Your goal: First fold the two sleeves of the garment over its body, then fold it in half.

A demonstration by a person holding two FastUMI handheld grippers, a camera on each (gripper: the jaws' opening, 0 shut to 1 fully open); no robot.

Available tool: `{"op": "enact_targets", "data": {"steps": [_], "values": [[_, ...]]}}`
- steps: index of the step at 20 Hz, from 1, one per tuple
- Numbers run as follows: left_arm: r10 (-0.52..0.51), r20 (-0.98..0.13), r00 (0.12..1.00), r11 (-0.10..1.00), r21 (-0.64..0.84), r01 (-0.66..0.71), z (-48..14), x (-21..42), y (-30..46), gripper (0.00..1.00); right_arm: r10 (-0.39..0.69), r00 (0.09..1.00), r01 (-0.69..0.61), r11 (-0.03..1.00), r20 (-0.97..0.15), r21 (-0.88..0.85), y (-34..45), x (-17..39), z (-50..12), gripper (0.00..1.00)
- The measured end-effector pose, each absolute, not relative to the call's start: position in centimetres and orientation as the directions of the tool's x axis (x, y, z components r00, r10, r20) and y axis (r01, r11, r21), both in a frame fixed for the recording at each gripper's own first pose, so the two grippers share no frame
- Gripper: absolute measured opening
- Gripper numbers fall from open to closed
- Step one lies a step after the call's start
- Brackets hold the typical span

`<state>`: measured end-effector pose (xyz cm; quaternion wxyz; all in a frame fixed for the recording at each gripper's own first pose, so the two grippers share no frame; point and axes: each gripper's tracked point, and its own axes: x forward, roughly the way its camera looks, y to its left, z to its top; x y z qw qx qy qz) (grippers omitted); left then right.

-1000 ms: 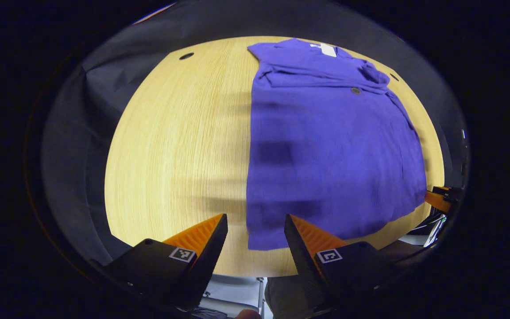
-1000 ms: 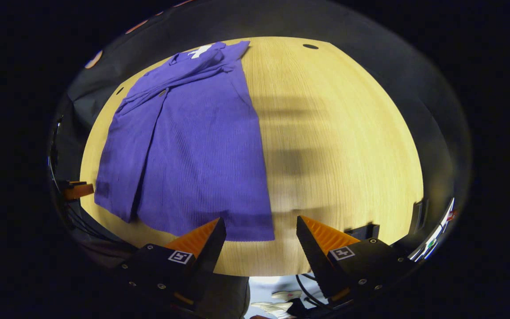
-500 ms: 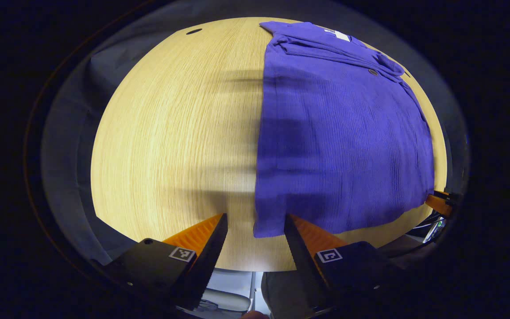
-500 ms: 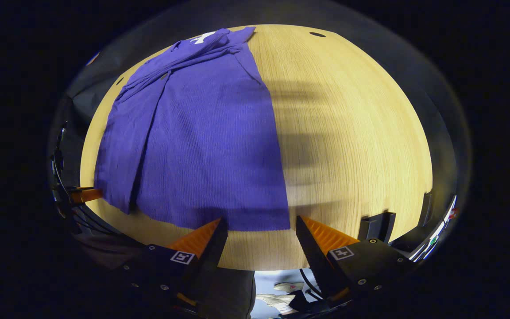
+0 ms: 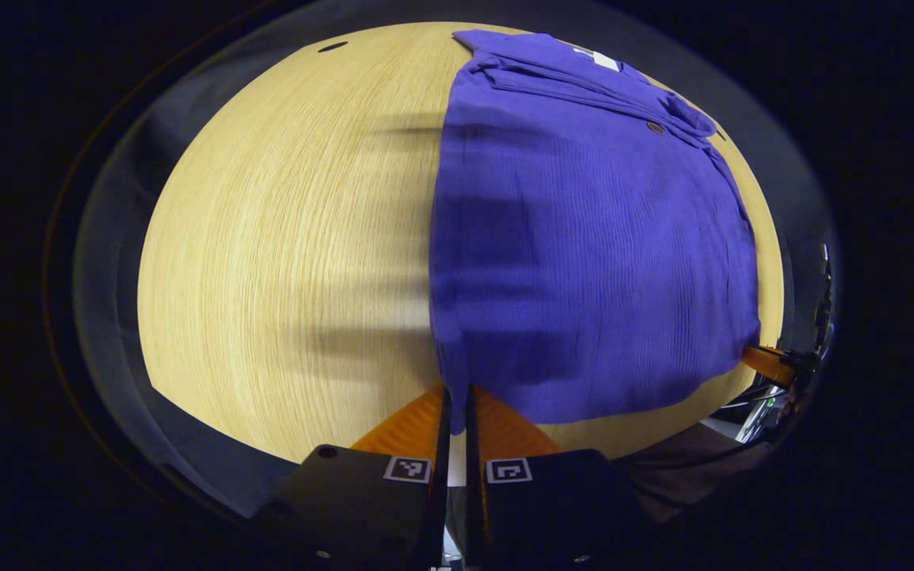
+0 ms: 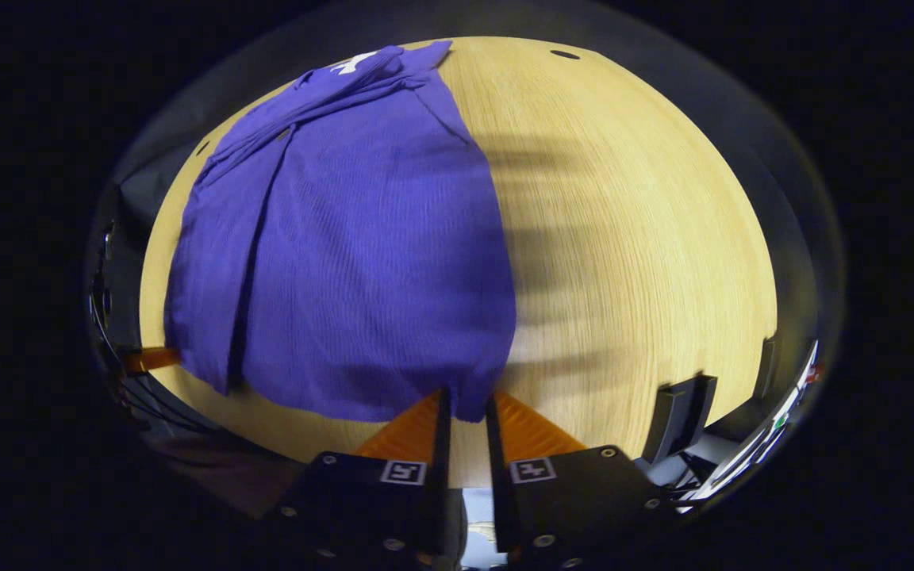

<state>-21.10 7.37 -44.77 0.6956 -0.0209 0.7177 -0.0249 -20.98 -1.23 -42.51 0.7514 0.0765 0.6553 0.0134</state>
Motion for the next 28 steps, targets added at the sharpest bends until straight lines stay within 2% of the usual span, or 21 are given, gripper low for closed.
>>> {"op": "enact_targets", "data": {"steps": [2,4,9,10,16,28], "values": [[-0.081,-0.996,-0.046,0.997,-0.081,-0.005,-44.5,-21.2,7.4,0.09,0.15,0.144,0.136,0.976,-0.978,0.17,-1.0,-20.8,-42.5,0.1],[-0.114,-0.992,-0.046,0.993,-0.112,-0.038,-43.7,-20.8,7.3,0.06,0.169,0.149,0.164,0.967,-0.974,0.192,-1.0,-20.6,-42.2,0.08],[-0.151,-0.989,-0.002,0.988,-0.151,-0.044,-40.4,-17.6,7.1,0.04,0.186,0.247,0.14,0.964,-0.951,0.225,-0.9,-17.0,-38.2,0.07],[-0.162,-0.987,0.003,0.986,-0.162,-0.037,-39.7,-17.1,6.8,0.06,0.191,0.264,0.127,0.965,-0.945,0.231,-0.8,-16.2,-37.2,0.07],[-0.216,-0.973,0.077,0.976,-0.214,0.028,-35.1,-12.0,5.9,0.04,0.218,0.364,0.048,0.966,-0.906,0.252,0.2,-11.4,-31.8,0.07],[-0.252,-0.935,0.251,0.966,-0.229,0.116,-27.7,2.3,3.7,0.04,0.237,0.561,-0.019,0.962,-0.793,0.274,0.9,1.0,-22.6,0.07]]}}
